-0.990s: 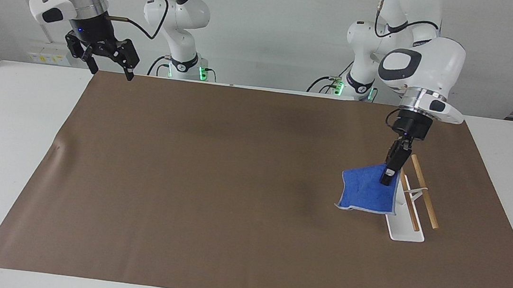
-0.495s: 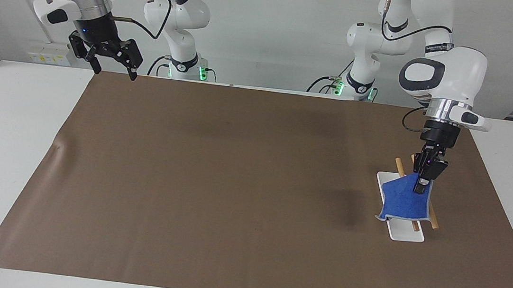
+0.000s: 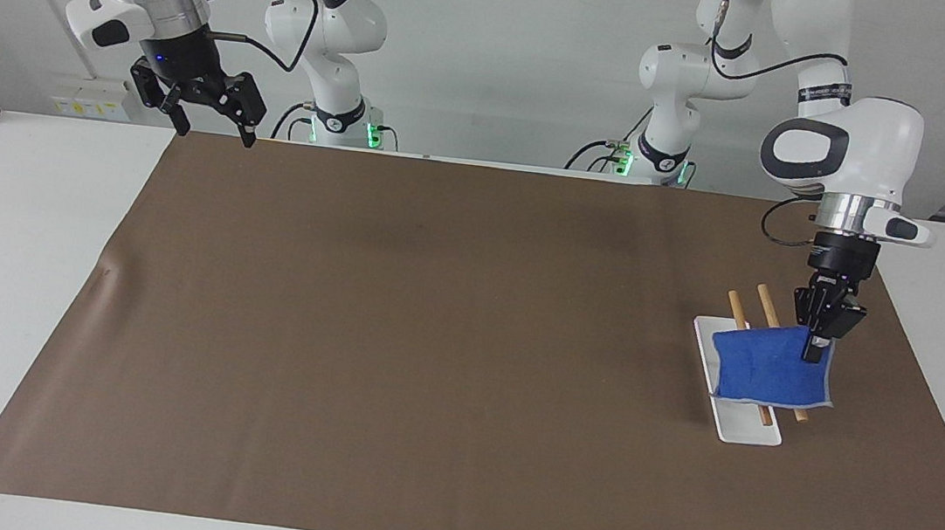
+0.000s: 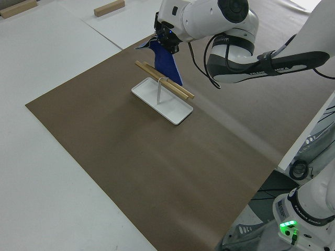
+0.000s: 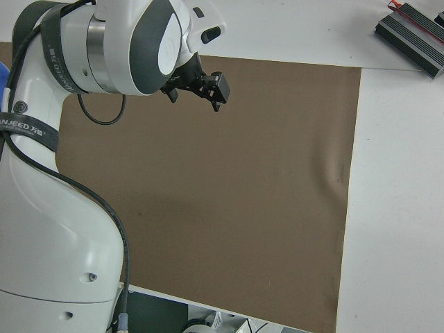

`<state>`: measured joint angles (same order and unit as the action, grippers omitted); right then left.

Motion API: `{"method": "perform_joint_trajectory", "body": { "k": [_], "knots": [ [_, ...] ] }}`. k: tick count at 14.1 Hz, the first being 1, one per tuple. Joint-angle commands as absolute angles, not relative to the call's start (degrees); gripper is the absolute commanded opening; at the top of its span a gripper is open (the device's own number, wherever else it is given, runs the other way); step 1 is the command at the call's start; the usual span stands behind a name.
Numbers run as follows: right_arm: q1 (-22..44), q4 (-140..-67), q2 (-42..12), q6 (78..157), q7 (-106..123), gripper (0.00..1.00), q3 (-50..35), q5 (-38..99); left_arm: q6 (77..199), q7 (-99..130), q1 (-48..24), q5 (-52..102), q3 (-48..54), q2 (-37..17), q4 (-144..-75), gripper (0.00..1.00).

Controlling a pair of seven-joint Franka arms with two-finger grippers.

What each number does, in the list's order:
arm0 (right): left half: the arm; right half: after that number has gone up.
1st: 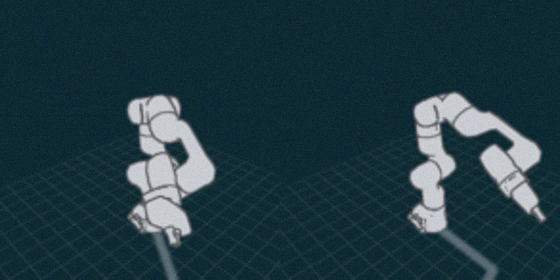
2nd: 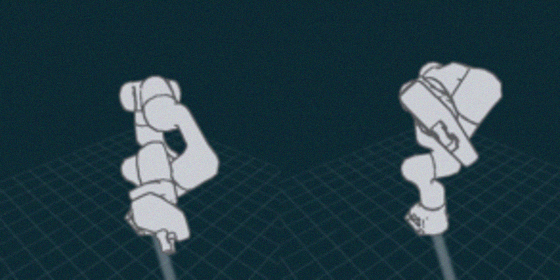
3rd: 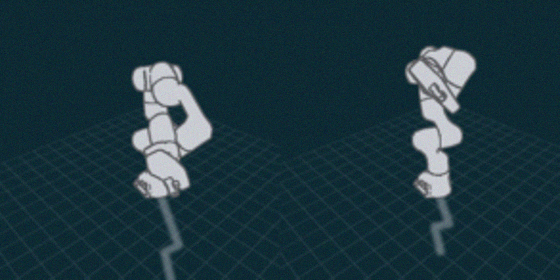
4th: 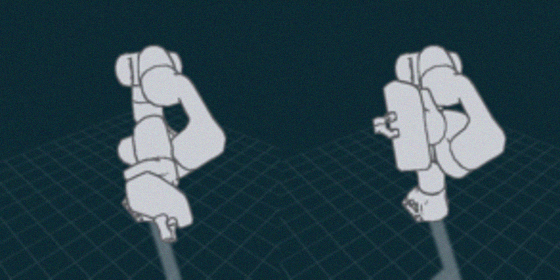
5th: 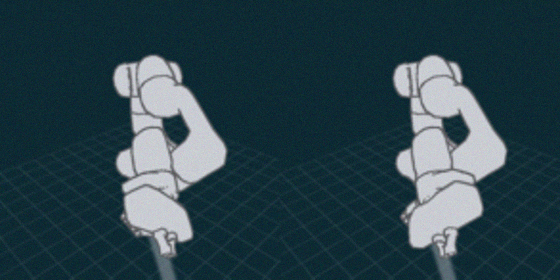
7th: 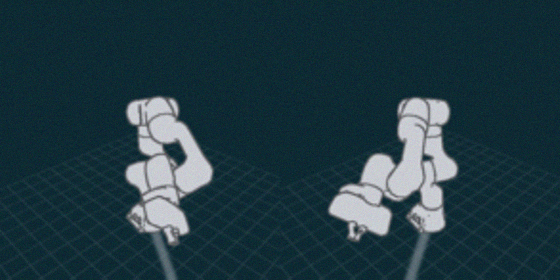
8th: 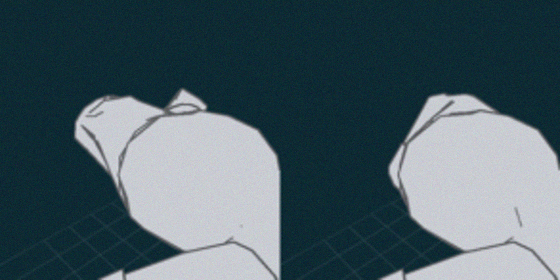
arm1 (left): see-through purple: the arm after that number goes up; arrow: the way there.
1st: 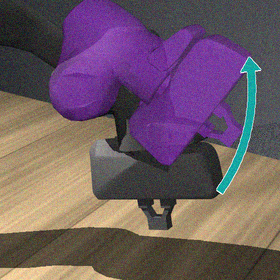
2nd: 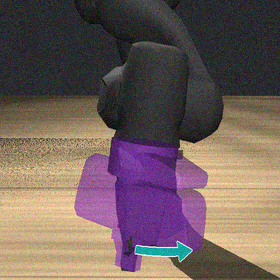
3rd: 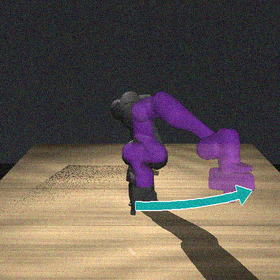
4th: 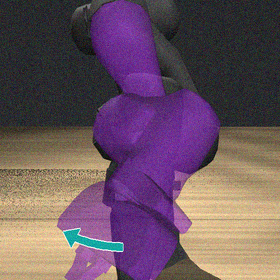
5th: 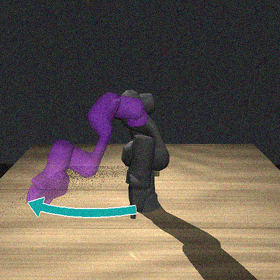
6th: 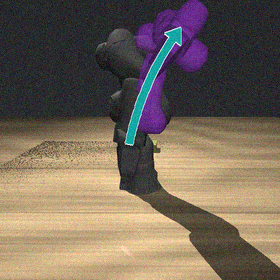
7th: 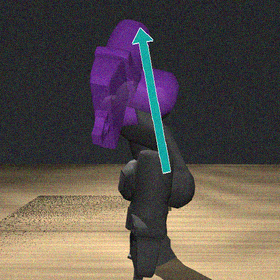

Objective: Right arm passes towel to left arm to hang
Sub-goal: 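Drape the towel over the wooden sticks with the left gripper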

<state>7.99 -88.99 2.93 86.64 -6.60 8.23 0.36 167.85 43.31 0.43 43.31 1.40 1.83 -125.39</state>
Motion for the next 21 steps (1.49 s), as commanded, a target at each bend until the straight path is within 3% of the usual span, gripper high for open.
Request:
{"method": "perform_joint_trajectory", "body": {
  "k": [1,8,15,18,19,20,21],
  "knots": [
    [8.0,-90.35,4.13,86.48,-5.8,1.0,8.79,-0.35,167.08,43.94,2.29,43.59,1.93,3.08,-126.57,0.0],
    [5.81,-90.79,4.22,86.31,-5.62,1.0,8.0,-0.18,167.08,48.42,7.2,43.59,1.93,2.64,-127.0,0.0],
    [4.13,-90.7,5.36,86.4,-5.8,1.0,5.8,-0.09,166.99,49.83,7.03,43.59,1.93,2.55,-129.63,0.0],
    [4.04,-90.7,6.15,86.31,-5.8,1.0,6.15,-0.09,167.08,52.99,7.47,43.59,1.93,2.55,-129.64,0.3],
    [4.13,-90.7,6.15,86.92,-5.63,1.0,6.07,-0.17,166.99,53.08,7.64,43.59,1.93,2.55,-129.64,0.46],
    [4.22,-90.79,6.15,86.92,-5.28,1.0,5.8,-0.44,166.99,53.52,8.17,43.59,1.93,2.55,-129.64,0.54],
    [4.22,-90.79,5.89,86.23,-5.1,1.0,5.8,-0.44,166.99,54.83,9.22,43.59,1.93,2.55,-129.29,0.52]
  ]
}}
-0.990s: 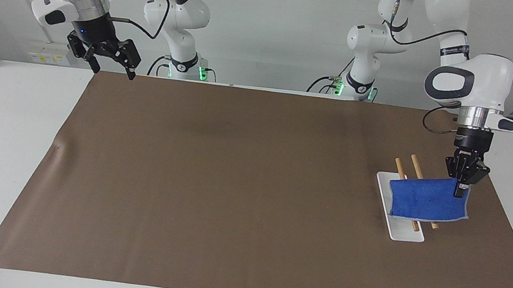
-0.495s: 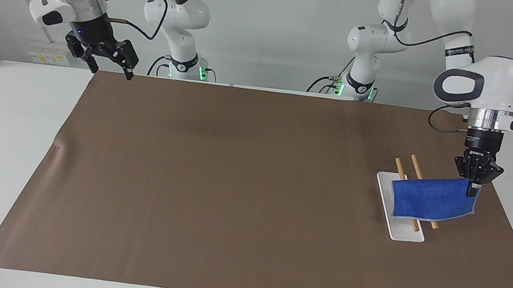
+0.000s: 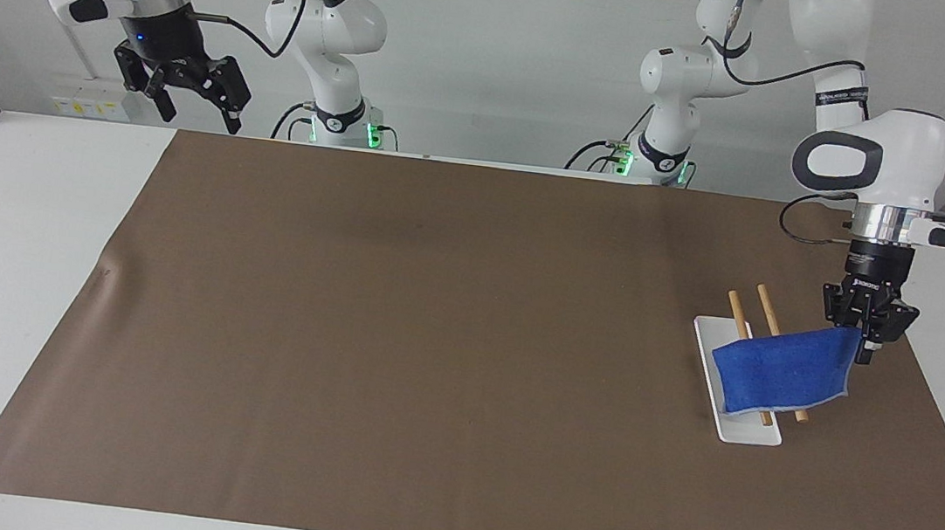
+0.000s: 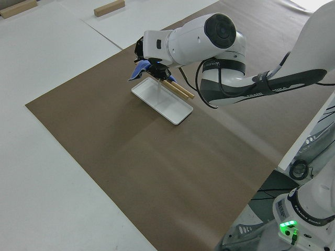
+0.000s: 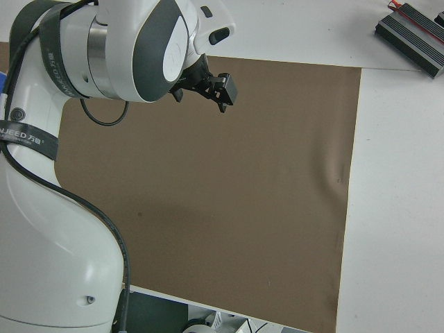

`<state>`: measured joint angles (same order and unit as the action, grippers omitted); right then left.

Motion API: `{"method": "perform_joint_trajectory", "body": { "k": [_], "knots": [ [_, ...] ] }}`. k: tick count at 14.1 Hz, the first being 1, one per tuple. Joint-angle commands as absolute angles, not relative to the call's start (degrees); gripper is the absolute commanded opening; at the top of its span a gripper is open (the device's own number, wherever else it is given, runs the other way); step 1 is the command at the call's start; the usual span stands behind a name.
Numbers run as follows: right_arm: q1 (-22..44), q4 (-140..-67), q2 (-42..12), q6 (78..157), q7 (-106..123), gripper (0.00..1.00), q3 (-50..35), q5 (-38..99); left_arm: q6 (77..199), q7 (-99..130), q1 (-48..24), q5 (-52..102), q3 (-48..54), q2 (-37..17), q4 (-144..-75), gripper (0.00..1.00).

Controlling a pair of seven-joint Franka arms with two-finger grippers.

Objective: Right arm passes towel to left arm to hang
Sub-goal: 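Drape the towel over the wooden sticks with the left gripper, then open the left gripper and release the towel onto the sticks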

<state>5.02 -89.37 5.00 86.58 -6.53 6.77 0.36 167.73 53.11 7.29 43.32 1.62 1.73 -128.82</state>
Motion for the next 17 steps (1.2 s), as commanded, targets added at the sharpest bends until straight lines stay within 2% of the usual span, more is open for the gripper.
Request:
{"method": "perform_joint_trajectory", "body": {
  "k": [1,4,5,7,12,17],
  "knots": [
    [4.04,-90.79,5.37,85.61,-5.01,1.0,5.8,-0.7,166.99,55.71,10.71,43.59,1.93,2.55,-129.03,0.52],
    [4.31,-89.04,2.39,84.91,-4.83,1.0,5.71,-1.23,166.82,55.81,12.13,43.59,1.85,2.55,-129.02,0.59],
    [4.31,-88.16,1.94,84.82,-4.83,1.0,5.71,-1.14,166.64,55.72,12.48,43.59,1.85,2.64,-128.94,0.65],
    [4.39,-88.5,1.93,84.99,-4.83,1.0,5.8,-1.23,166.38,55.63,12.66,43.59,1.85,2.9,-128.41,1.0],
    [4.57,-90.97,3.16,85.96,-4.92,1.0,5.8,-1.05,166.29,54.93,10.82,43.07,2.11,3.52,-127.1,1.0],
    [4.57,-91.49,3.43,85.6,-4.92,1.0,5.8,-0.7,164.55,54.93,2.12,33.25,2.11,3.86,-125.42,1.0]
  ]
}}
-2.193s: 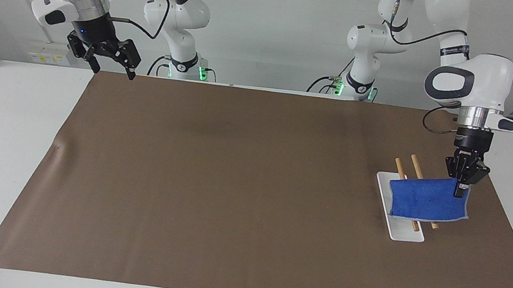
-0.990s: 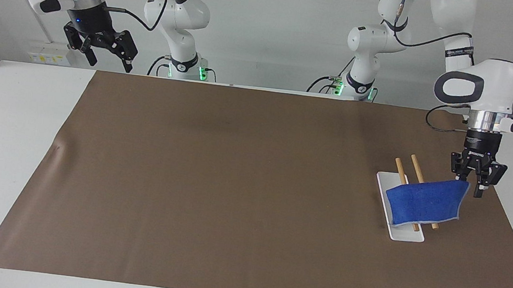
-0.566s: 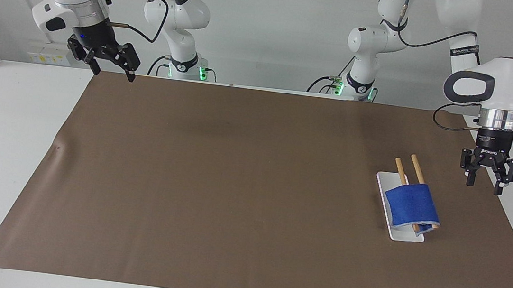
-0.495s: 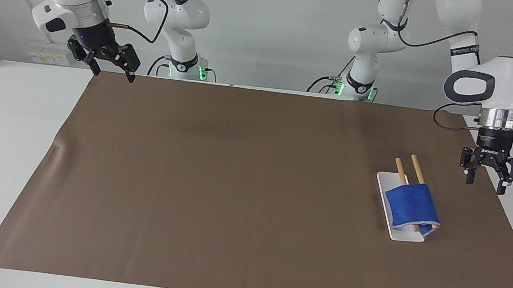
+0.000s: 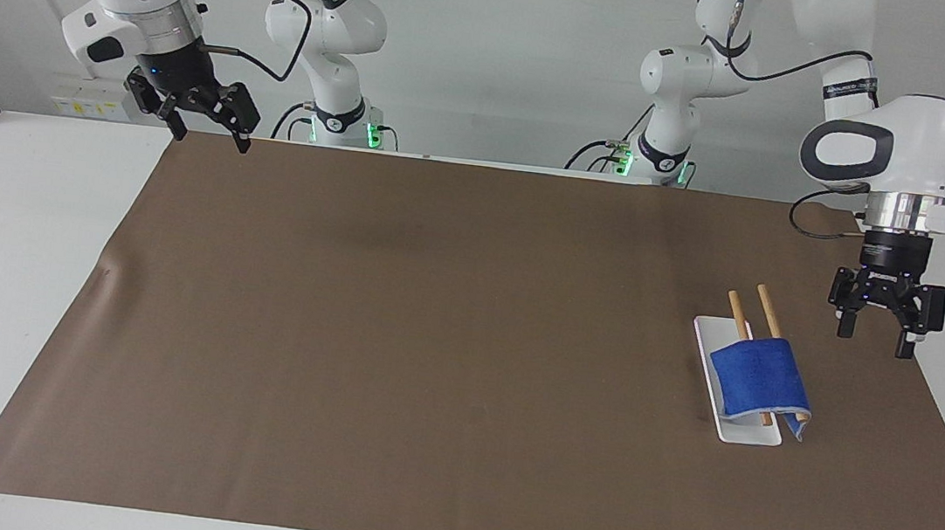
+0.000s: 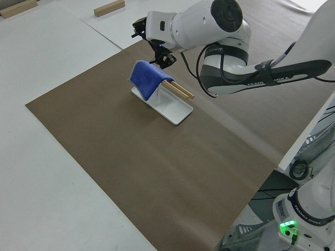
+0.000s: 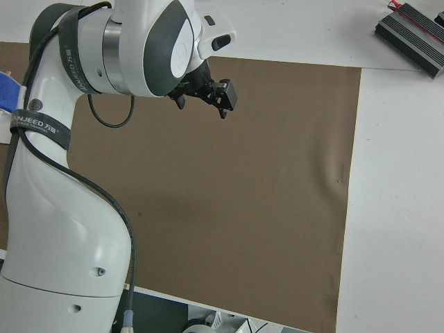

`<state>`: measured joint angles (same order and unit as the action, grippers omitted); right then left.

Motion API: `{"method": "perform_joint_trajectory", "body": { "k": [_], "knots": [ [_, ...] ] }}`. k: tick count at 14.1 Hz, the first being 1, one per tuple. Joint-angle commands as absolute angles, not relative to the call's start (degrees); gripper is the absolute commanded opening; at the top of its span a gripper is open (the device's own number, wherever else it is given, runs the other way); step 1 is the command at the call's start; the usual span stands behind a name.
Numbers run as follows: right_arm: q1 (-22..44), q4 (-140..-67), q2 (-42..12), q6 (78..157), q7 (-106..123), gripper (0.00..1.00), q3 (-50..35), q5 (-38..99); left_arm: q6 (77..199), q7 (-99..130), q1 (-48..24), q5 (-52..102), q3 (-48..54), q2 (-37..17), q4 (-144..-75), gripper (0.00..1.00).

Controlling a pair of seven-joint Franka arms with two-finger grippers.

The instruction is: Right arm passes towel to left arm to hang

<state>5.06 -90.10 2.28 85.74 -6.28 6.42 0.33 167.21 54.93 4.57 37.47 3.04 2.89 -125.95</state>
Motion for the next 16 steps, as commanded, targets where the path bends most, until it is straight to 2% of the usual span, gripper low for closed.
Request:
{"method": "perform_joint_trajectory", "body": {
  "k": [1,5,7,11,16],
  "knots": [
    [4.57,-91.49,3.43,85.69,-4.83,1.0,5.8,-0.7,161.31,54.93,2.11,30.87,2.2,4.65,-124.03,1.0],
    [4.13,-91.58,3.43,85.78,-4.83,1.0,5.8,-0.7,143.4,54.84,1.67,9.92,2.72,4.74,-115.68,1.0],
    [3.96,-91.58,3.43,86.04,-4.83,1.0,5.8,-0.7,138.97,53.54,0.09,1.52,2.9,4.05,-112.34,1.0],
    [3.96,-91.58,3.43,86.13,-4.83,1.0,5.8,-0.62,134.94,37.49,-2.28,0.88,2.9,3.87,-108.21,1.0],
    [3.87,-91.58,3.43,86.05,-4.83,1.0,5.8,-0.44,117.63,19.8,-2.99,0.97,3.16,1.15,-95.47,1.0]
  ]
}}
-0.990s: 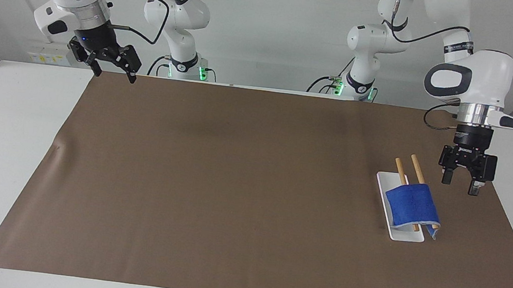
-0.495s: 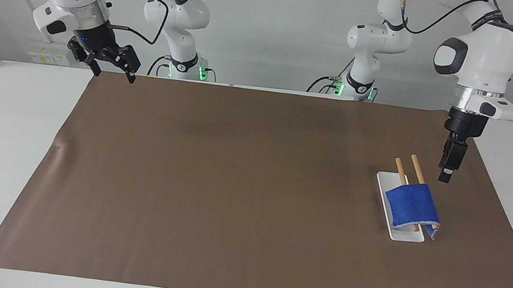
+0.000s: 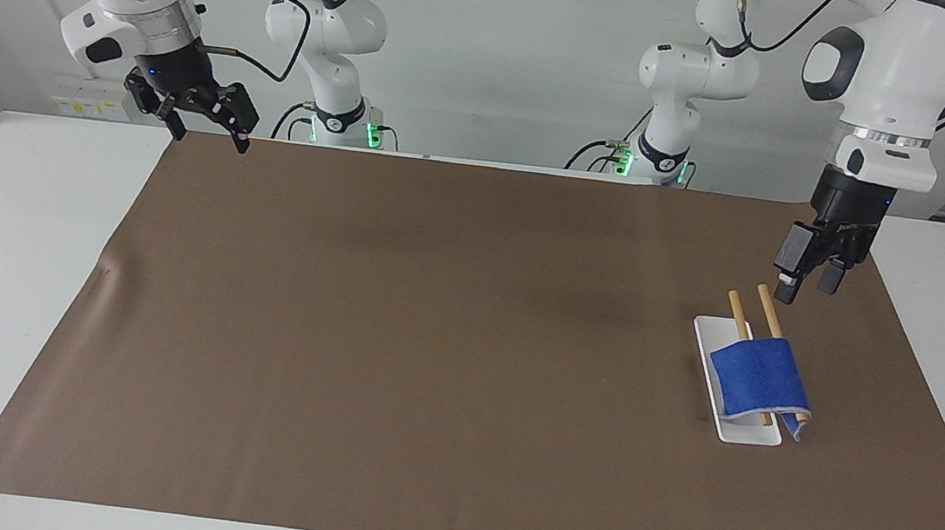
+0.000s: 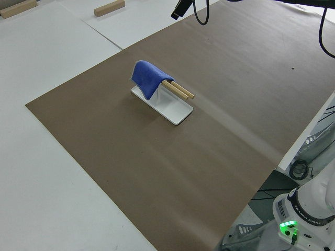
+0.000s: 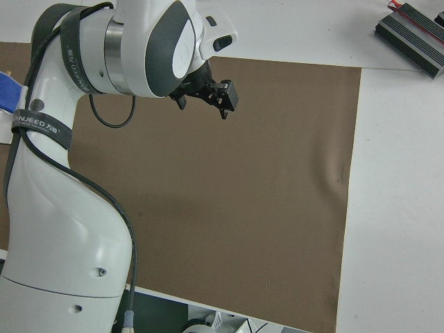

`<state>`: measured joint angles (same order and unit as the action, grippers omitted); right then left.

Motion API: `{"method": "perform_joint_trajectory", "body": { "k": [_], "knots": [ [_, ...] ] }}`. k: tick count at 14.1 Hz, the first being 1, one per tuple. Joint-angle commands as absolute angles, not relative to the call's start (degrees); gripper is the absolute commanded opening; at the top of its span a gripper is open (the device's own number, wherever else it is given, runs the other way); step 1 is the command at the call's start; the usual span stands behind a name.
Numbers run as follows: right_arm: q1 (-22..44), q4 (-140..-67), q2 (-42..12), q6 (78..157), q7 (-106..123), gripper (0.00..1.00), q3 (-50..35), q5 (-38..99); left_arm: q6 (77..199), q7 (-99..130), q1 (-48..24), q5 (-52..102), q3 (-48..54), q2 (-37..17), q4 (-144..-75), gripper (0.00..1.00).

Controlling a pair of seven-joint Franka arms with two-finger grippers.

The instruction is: Right arm passes towel to left arm to hang

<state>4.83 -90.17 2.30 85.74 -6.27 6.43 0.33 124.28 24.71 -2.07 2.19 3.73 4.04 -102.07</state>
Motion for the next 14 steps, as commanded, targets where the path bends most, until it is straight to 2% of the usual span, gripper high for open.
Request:
{"method": "perform_joint_trajectory", "body": {
  "k": [1,6,14],
  "knots": [
    [3.95,-91.58,3.43,85.87,-4.83,1.0,5.8,-0.44,114.9,16.64,-2.99,1.05,3.51,0.79,-93.54,1.0],
    [3.87,-91.67,3.43,86.04,-4.83,1.0,5.89,-0.44,106.1,9.77,-2.9,1.23,3.87,0.97,-90.44,1.0],
    [3.87,-91.67,3.43,86.04,-4.83,1.0,5.98,-0.35,89.31,-8.24,-2.81,0.18,3.61,4.04,-90.27,1.0]
  ]
}}
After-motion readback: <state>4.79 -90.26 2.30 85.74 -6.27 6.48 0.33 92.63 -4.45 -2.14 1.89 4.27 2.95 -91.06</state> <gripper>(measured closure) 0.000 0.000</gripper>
